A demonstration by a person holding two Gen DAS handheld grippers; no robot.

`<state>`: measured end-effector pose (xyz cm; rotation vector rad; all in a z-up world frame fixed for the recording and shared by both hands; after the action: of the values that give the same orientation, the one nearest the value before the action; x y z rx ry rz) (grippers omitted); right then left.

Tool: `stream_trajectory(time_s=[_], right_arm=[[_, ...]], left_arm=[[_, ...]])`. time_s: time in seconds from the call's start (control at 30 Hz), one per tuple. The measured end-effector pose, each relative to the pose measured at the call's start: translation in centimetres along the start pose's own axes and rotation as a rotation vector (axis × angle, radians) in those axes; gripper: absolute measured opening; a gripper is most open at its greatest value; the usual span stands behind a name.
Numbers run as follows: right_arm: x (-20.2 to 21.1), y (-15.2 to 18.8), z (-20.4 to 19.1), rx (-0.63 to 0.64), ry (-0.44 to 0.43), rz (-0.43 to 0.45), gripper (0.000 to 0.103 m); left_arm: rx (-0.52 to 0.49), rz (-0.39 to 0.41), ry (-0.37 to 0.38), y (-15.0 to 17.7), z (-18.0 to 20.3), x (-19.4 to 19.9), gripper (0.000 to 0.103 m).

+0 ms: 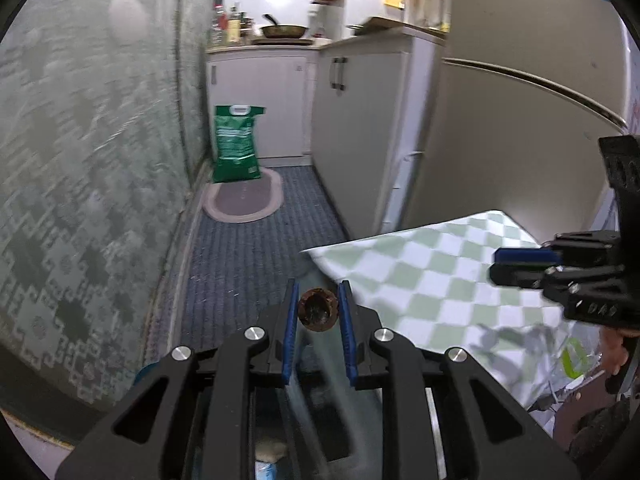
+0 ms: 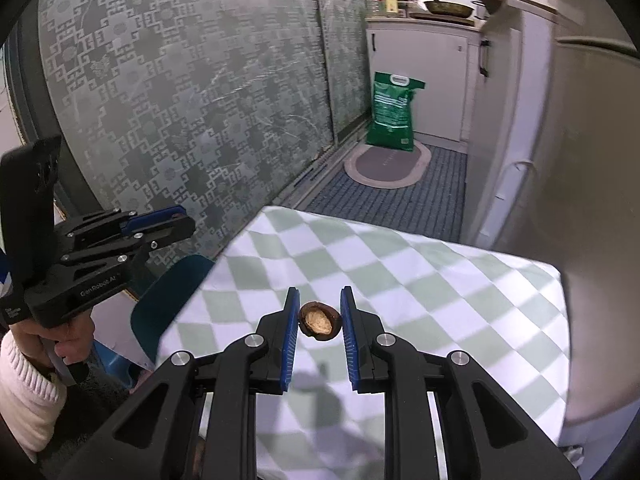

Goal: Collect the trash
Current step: 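Carry both nuts over the teal bin and open both grippers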

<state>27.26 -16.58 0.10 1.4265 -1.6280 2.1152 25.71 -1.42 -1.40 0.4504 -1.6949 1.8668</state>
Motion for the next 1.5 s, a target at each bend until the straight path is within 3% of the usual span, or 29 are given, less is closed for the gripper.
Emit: stream_trajectory(time_s=[0.3, 0.5, 0.9, 1.33, 1.5], right_arm=[[-2.3, -3.2, -5.8, 0.056, -0.052, -0.006, 0.02], [-4.4, -4.7, -9.9, 0.102, -0.082, -0.025, 0.02], [-9.2, -4.9, -15.2, 0.121, -0.13, -0.102, 0.021], [-13.1, -4.2, -20.0, 0.154, -0.17, -0.183, 0.021], [-15.3, -2.6, -21.0, 0.164, -0.158, -0.237, 0.021]], left_arm=[[0.094, -0.062, -0.074, 3.6, -8.2, 0.6, 0.021], [0.116, -0.124, -0.102, 7.1, -11.3, 0.5, 0.021], [0.134, -0.346, -0.14, 16.2, -15.9, -3.6, 0.021], [0.195, -0.435, -0.139, 19.1, -18.7, -4.8, 0.025], [0.2, -0.383, -0.139, 18.1, -19.5, -3.7, 0.03]])
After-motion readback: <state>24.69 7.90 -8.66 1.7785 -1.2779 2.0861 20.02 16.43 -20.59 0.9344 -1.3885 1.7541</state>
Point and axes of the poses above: each gripper's, at about its wrist camera, not at the fingertips, and x roughly against the way its jaws point, z to its right, y to its underside, the point moved 8 cm from there along -x, roughly the way its jaws point, and after that the axes turned 6 degrees about x, right-handed, at the moved point
